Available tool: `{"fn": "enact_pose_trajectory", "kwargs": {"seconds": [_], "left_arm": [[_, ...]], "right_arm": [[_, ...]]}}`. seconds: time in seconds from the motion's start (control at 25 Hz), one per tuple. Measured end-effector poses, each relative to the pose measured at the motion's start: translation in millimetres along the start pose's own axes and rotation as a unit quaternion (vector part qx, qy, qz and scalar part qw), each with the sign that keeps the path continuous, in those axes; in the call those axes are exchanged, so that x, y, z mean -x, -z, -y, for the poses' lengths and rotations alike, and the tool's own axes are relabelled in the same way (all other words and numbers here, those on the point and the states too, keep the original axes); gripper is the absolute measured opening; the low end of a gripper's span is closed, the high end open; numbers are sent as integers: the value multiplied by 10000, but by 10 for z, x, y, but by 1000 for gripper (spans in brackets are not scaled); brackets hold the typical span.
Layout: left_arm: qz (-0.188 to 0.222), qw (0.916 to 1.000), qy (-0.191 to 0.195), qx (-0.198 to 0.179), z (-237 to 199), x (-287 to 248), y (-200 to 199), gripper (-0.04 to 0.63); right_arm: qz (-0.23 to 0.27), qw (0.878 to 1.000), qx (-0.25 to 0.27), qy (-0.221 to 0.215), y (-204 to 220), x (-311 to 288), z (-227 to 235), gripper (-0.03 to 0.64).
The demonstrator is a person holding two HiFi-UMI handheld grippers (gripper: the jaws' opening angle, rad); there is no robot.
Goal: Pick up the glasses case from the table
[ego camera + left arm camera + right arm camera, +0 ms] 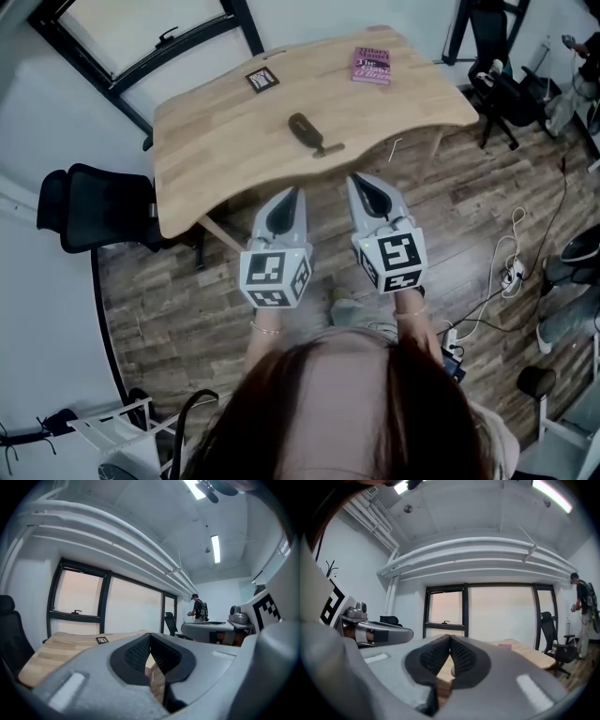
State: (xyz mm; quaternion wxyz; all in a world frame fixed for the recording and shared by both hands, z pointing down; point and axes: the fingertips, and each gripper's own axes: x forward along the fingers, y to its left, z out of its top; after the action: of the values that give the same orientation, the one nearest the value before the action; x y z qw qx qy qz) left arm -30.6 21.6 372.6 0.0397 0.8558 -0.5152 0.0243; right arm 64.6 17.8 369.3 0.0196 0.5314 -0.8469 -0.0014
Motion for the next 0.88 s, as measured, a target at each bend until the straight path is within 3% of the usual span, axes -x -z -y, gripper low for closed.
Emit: {"fn": "enact_pose_trajectory", "kwargs": {"seconds": [0.52, 0.88], "left_arm": [[47, 9997, -254, 25, -97, -469, -103, 9], [-68, 9987, -502, 81, -300, -533, -17, 9]], "right_arm": [[-87, 9974, -41, -719, 38, -458, 148, 3], [-87, 9969, 13, -783, 112, -668, 205, 3]]}}
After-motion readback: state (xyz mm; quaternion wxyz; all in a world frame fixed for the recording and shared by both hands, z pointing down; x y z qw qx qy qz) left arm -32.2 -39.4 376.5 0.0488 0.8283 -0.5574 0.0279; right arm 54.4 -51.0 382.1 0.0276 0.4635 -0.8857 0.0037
